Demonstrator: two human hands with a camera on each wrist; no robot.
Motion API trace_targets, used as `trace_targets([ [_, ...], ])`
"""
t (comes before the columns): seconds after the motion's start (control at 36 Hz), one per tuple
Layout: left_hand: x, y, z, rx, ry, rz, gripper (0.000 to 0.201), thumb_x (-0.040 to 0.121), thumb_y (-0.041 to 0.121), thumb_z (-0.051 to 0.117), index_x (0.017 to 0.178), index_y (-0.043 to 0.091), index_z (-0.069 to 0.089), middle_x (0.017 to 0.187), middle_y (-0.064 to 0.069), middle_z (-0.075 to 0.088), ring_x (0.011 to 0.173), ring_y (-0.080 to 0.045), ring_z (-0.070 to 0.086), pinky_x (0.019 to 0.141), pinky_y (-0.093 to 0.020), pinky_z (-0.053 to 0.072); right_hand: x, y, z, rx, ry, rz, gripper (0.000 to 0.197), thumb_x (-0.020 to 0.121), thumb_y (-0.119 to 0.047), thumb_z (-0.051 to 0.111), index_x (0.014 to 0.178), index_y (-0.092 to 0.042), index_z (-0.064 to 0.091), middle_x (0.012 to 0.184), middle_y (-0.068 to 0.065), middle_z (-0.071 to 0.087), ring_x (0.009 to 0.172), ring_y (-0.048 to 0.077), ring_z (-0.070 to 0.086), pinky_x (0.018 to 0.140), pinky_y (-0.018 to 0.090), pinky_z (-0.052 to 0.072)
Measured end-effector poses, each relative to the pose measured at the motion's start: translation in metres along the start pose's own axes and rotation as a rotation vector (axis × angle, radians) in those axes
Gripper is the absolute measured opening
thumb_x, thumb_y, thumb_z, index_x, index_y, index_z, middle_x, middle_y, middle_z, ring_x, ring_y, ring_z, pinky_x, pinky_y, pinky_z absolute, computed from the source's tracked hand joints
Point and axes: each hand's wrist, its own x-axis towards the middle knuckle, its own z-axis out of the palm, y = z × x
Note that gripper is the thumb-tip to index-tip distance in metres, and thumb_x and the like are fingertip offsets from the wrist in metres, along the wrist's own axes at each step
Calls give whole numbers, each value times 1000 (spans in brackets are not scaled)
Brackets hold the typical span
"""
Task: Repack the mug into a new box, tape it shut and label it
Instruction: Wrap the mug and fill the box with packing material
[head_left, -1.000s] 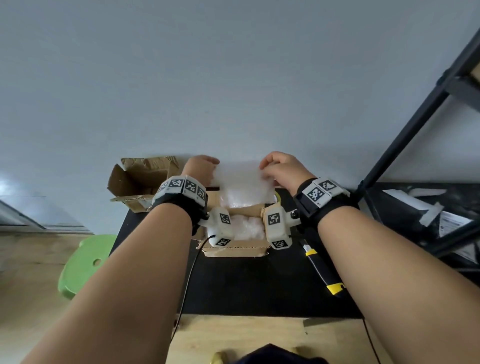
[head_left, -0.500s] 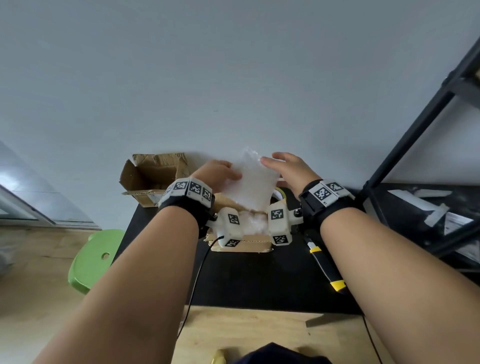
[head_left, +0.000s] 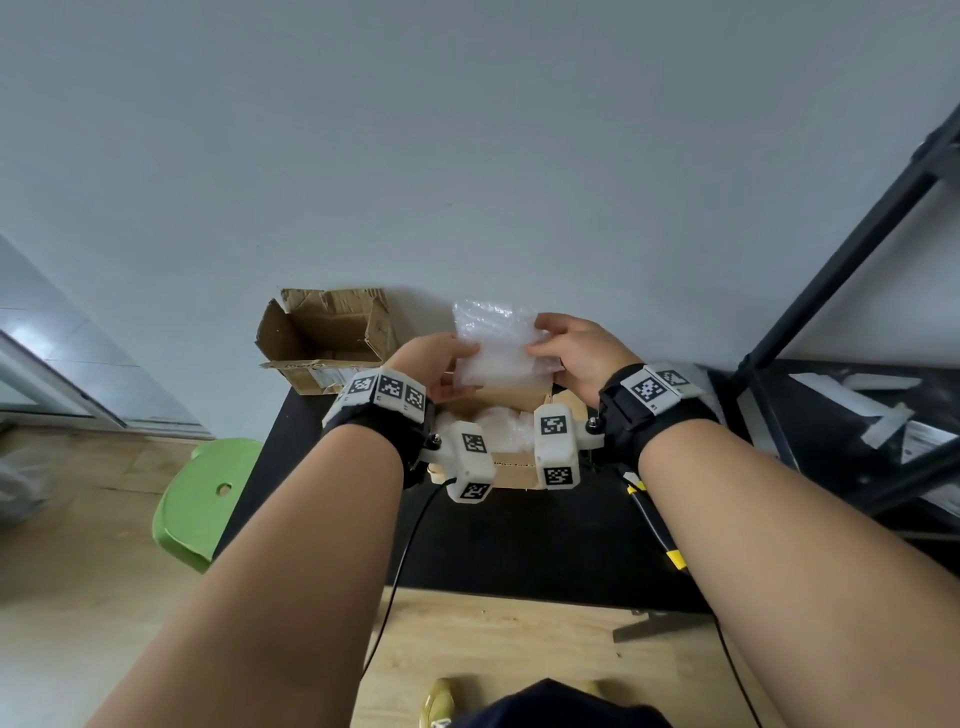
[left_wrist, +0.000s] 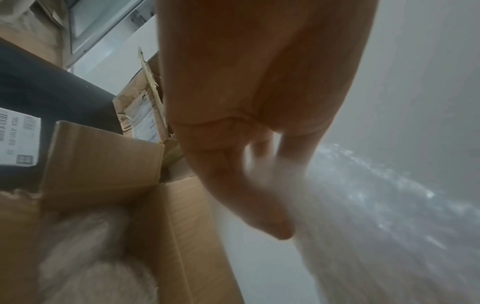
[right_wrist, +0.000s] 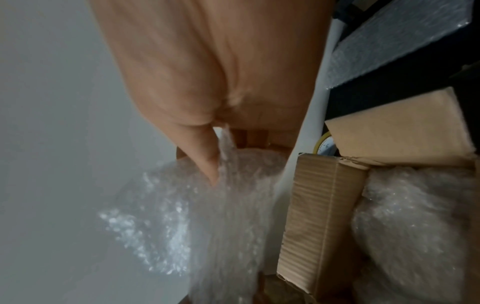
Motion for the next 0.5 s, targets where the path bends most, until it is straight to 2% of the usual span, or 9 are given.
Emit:
trace_targets([
  [0.06,0,-2,-4,-22,3,-21,30,92,12,60,120,4,56,103,-14,60,66,-22,65,44,-23,52,1,1,2,-46,0,-1,40,86,14,44,95,-17,67,82,3,63,52,11,58,54,24,44],
  [0.11,-3,-1,-6,-48,-16,-46,29,93,10,57,120,-1,54,104,-17,61,68,-26,67,47,-24,53,2,1,4,-145,29,-28,45,85,12,39,88,-19,71,83,5,67,65,18,61,58,28,47],
  [0.19,-7,3,-8,-152,-16,-50,22,96,6,42,114,-5,49,107,-22,59,81,-34,64,59,-39,60,4,2,7,-311,77,-108,35,87,5,54,76,-22,72,81,0,67,76,20,60,67,28,50],
  [0.25,-6,5,-10,-210,-13,-54,25,97,15,41,111,-4,49,102,-22,60,88,-36,63,77,-44,58,2,1,9,-419,88,-184,31,86,5,58,75,-20,72,79,-6,65,77,14,57,72,26,50],
  [0.31,-6,5,-12,-217,-31,-64,41,96,36,50,112,-1,52,98,-19,60,89,-34,62,76,-43,57,-2,-3,13,-510,80,-254,35,85,10,50,82,-14,74,78,-12,62,73,7,54,71,16,48],
  [0.33,-6,5,-13,-209,-30,-67,47,92,40,56,114,0,52,97,-18,59,88,-32,62,72,-41,57,-5,-5,16,-548,77,-271,37,84,12,46,86,-12,75,77,-15,60,70,2,52,64,8,44],
  [0.42,-7,3,-15,-175,12,-46,39,86,13,63,120,-1,49,100,-19,58,82,-30,63,64,-35,59,-9,-6,24,-644,40,-280,44,83,13,39,91,-9,76,80,-14,59,53,-1,41,44,6,32],
  [0.44,-6,3,-16,-160,35,-39,35,85,3,60,118,-1,49,102,-20,58,85,-31,64,63,-33,59,-10,-6,25,-662,23,-262,46,83,12,38,92,-10,77,80,-14,58,52,0,39,44,7,32],
  [0.5,-1,3,-20,-105,71,-23,32,84,-8,56,115,-1,51,109,-20,59,98,-33,64,71,-33,59,-11,-6,28,-669,-9,-207,45,84,8,39,94,-13,77,78,-11,56,62,4,44,53,10,38],
])
